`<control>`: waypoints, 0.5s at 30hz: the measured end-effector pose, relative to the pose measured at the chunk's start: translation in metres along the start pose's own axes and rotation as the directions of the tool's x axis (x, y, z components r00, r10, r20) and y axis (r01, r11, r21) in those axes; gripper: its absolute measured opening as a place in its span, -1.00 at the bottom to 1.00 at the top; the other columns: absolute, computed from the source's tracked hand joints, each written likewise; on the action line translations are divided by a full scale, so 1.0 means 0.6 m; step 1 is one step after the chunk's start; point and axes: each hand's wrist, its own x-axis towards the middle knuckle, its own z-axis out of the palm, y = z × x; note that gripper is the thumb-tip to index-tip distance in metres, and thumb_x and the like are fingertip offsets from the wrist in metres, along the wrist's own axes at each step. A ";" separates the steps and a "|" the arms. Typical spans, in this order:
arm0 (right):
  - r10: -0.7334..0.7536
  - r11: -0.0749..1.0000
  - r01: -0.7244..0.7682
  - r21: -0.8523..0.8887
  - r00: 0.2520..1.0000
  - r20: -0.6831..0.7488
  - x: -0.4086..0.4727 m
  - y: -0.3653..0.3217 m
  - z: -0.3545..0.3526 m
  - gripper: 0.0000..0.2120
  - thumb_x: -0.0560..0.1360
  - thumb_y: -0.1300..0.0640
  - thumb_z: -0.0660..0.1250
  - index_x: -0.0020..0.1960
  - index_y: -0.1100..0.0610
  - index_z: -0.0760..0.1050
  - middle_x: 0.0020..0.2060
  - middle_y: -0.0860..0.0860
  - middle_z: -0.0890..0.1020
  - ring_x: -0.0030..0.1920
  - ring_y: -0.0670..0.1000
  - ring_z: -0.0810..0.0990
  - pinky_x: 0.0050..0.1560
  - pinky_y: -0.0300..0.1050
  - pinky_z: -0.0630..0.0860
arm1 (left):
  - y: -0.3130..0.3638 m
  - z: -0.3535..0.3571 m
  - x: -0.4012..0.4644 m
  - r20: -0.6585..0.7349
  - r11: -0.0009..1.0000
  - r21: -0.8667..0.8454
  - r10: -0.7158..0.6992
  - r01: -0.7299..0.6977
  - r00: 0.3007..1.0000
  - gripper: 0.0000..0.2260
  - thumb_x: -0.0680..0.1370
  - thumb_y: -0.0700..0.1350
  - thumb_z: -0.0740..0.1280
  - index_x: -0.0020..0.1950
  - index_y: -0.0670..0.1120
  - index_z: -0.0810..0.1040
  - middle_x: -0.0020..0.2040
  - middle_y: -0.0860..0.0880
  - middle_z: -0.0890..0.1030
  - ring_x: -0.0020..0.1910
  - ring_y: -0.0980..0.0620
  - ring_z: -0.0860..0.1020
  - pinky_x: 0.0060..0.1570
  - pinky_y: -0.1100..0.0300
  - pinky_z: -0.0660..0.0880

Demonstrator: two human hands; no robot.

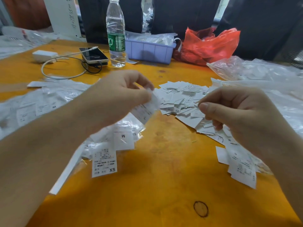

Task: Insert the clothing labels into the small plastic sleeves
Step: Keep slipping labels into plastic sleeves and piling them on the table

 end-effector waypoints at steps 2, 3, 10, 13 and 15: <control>-0.012 0.999 0.011 -0.040 0.999 -0.036 0.001 0.000 -0.005 -0.94 0.41 0.13 0.41 -0.22 0.02 0.64 -0.39 -0.05 0.65 -0.43 -0.12 0.55 -0.37 -0.23 0.53 | -0.006 -0.020 0.005 -0.033 0.984 0.179 0.013 -0.007 0.999 -0.89 0.50 -0.07 0.38 -0.05 0.15 0.57 -0.28 0.07 0.65 -0.36 0.12 0.61 -0.46 0.22 0.50; -0.016 0.998 0.012 -0.061 0.998 -0.059 0.001 0.001 -0.007 -0.94 0.41 0.12 0.41 -0.22 0.01 0.64 -0.38 -0.05 0.65 -0.43 -0.10 0.55 -0.36 -0.17 0.55 | -0.011 -0.025 0.008 -0.027 0.948 0.320 0.008 0.001 1.000 -0.89 0.50 -0.06 0.37 -0.04 0.16 0.55 -0.30 0.07 0.62 -0.42 0.12 0.57 -0.53 0.27 0.41; 0.043 0.918 -0.024 -0.395 0.998 0.040 0.004 0.015 -0.008 -0.92 0.46 0.07 0.36 -0.16 -0.07 0.62 -0.28 -0.15 0.66 -0.24 -0.17 0.61 -0.22 -0.22 0.57 | -0.037 -0.024 0.015 -0.083 0.560 0.823 -0.056 0.100 0.995 -0.67 0.46 0.00 0.40 0.21 0.15 0.50 0.07 0.04 0.47 0.09 -0.03 0.45 0.03 0.01 0.50; 0.189 0.798 -0.031 -0.602 0.961 0.200 0.003 0.028 0.009 -0.86 0.53 0.07 0.34 -0.05 -0.17 0.60 0.00 -0.19 0.54 -0.06 -0.18 0.52 -0.04 -0.23 0.46 | -0.027 -0.006 0.004 -0.129 0.626 0.780 0.178 -0.011 0.976 -0.73 0.47 -0.03 0.38 0.17 0.09 0.54 0.13 -0.01 0.48 0.17 -0.08 0.41 0.12 -0.07 0.43; 0.218 0.731 0.010 -0.682 0.944 0.248 0.002 0.032 0.016 -0.85 0.56 0.03 0.30 0.01 -0.18 0.60 0.19 -0.17 0.41 0.10 -0.14 0.43 0.09 -0.19 0.38 | -0.019 0.011 -0.005 -0.110 0.672 0.734 0.261 -0.099 0.959 -0.79 0.48 -0.03 0.36 0.11 0.09 0.56 0.09 0.02 0.49 0.16 -0.04 0.42 0.10 -0.03 0.41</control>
